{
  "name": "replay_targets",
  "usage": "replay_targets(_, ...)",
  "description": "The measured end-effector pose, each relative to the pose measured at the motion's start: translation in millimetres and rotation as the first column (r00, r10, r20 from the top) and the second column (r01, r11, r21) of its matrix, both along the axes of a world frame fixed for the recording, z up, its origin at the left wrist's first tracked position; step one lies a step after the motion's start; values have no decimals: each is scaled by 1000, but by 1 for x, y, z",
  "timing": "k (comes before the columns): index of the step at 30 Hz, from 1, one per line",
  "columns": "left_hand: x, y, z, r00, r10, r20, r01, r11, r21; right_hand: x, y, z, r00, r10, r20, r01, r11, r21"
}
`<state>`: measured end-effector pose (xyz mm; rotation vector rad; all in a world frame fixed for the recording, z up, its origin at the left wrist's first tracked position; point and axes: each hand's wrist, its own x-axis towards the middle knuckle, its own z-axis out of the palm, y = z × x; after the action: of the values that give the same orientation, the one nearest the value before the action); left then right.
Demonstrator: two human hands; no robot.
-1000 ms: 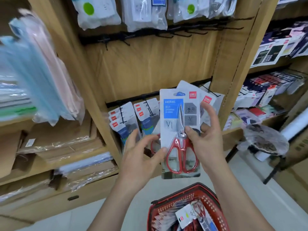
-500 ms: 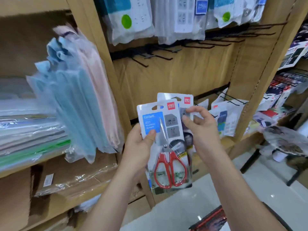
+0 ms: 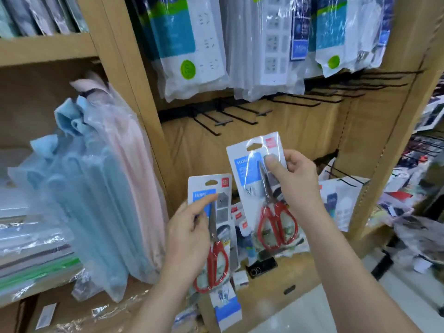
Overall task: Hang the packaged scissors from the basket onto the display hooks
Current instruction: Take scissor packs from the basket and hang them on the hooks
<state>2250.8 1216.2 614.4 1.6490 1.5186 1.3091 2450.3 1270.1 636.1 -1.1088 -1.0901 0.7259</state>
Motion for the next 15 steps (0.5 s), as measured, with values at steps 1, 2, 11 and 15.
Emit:
replay_targets(1, 3, 3, 2, 999, 31, 18, -31, 999, 6, -4, 11, 5, 999, 37, 17, -38, 999, 13)
replay_targets(2, 6, 7, 3, 998, 61, 22, -62, 998, 9, -9, 24, 11, 996, 80, 37, -80, 997, 16)
replay_targets(11, 29, 30, 10, 983, 123, 138, -117, 992, -48, -26, 86, 9, 966, 258, 26, -257, 965, -46)
replay_targets(15, 31, 40, 10, 981, 164, 104, -160, 986, -48, -27, 89, -2, 973, 232, -17, -233, 969, -88)
